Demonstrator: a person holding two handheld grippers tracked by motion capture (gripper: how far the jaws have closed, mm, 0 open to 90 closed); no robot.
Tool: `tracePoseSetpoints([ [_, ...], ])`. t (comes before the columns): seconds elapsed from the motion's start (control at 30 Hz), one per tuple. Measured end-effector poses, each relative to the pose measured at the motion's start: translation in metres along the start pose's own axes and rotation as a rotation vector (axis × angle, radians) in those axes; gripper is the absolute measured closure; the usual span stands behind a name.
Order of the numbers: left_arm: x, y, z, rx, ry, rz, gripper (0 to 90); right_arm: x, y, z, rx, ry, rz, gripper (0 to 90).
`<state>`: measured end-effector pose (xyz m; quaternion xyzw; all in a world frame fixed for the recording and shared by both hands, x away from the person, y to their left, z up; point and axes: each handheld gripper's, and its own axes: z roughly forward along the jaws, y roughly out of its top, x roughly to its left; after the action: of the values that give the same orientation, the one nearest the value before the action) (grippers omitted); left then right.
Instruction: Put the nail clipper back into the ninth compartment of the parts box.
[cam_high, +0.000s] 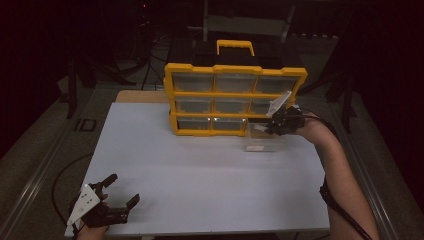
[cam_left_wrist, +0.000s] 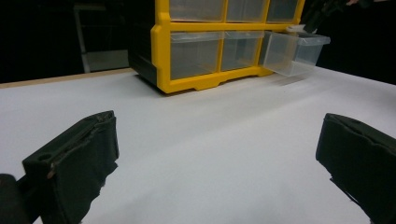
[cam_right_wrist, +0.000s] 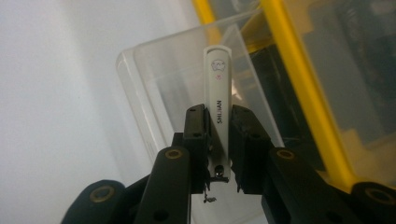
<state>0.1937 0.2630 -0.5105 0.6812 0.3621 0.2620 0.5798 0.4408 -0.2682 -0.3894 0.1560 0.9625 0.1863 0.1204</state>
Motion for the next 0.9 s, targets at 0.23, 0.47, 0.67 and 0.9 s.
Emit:
tracePoseSetpoints([
  [0.23, 0.000, 0.000, 0.000, 0.002, -0.001, -0.001, 0.3, -0.001, -0.001, 0.013, 0.017, 0.021, 0.026, 77.8],
  [0.47, 0.000, -0.001, 0.000, 0.006, 0.000, 0.002, 0.3, -0.003, -0.004, 0.017, 0.020, 0.029, 0.055, 77.7],
  [0.67, 0.000, -0.001, 0.001, 0.009, -0.001, 0.003, 0.3, -0.003, -0.004, 0.010, -0.013, 0.011, 0.075, 63.4],
  [0.9, 0.000, 0.000, 0.001, 0.007, -0.001, 0.002, 0.3, 0.002, 0.001, -0.002, -0.035, 0.025, 0.123, 38.4],
])
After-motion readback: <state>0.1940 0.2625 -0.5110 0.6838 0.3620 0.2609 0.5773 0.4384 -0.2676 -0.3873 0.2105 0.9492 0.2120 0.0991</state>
